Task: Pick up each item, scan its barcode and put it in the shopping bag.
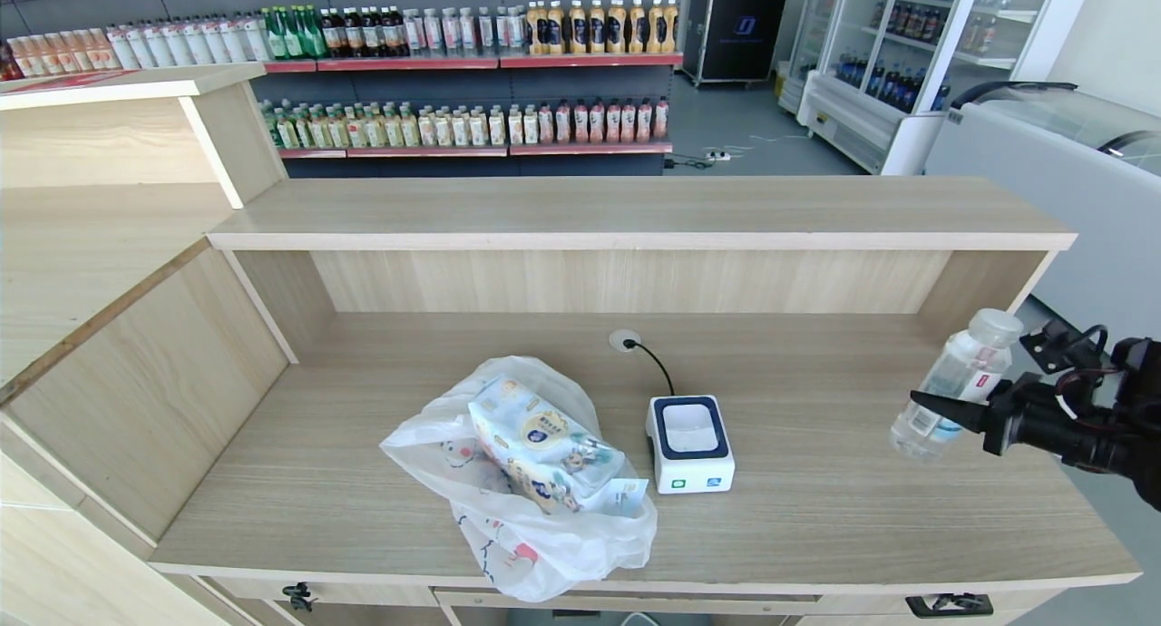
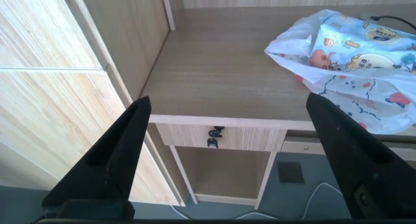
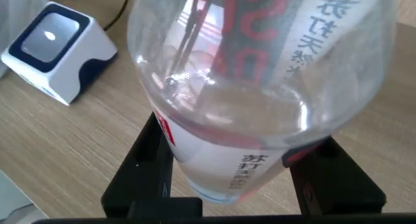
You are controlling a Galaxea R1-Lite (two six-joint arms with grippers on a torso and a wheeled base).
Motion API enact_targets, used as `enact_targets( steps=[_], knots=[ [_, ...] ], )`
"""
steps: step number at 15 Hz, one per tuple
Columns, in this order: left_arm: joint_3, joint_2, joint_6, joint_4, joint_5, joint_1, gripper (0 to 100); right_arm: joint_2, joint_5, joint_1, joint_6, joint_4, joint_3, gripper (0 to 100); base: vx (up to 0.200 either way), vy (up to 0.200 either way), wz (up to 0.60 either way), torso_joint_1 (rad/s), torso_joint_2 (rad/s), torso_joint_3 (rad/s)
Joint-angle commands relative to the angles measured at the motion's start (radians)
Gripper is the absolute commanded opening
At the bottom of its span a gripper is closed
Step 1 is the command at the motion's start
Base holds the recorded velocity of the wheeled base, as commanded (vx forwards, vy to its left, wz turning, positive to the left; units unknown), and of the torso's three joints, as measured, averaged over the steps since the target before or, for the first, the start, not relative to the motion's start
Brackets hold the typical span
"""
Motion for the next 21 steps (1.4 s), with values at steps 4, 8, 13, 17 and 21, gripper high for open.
enact_targets(
  steps=[4, 8, 13, 17, 21],
  knots=[
    [0.000, 0.000, 0.001, 0.000, 0.000, -0.001, 100, -0.305, 0.303, 0.030, 0.307, 0.000, -0.054, 0, 0.000, 0.000, 0.00, 0.000, 0.00, 0.000],
    [0.000, 0.000, 0.000, 0.000, 0.000, 0.001, 100, -0.472, 0.453, 0.103, 0.468, 0.000, -0.074, 0, 0.000, 0.000, 0.00, 0.000, 0.00, 0.000],
    [0.000, 0.000, 0.000, 0.000, 0.000, 0.001, 100, -0.656, 0.449, 0.308, 0.726, -0.009, -0.081, 0, 0.000, 0.000, 0.00, 0.000, 0.00, 0.000],
    [0.000, 0.000, 0.000, 0.000, 0.000, 0.001, 100, -0.737, 0.441, 0.461, 0.810, -0.017, -0.101, 0, 0.000, 0.000, 0.00, 0.000, 0.00, 0.000],
    [0.000, 0.000, 0.000, 0.000, 0.000, -0.001, 100, -0.736, 0.401, 0.546, 0.813, -0.040, -0.094, 0, 0.000, 0.000, 0.00, 0.000, 0.00, 0.000]
  ],
)
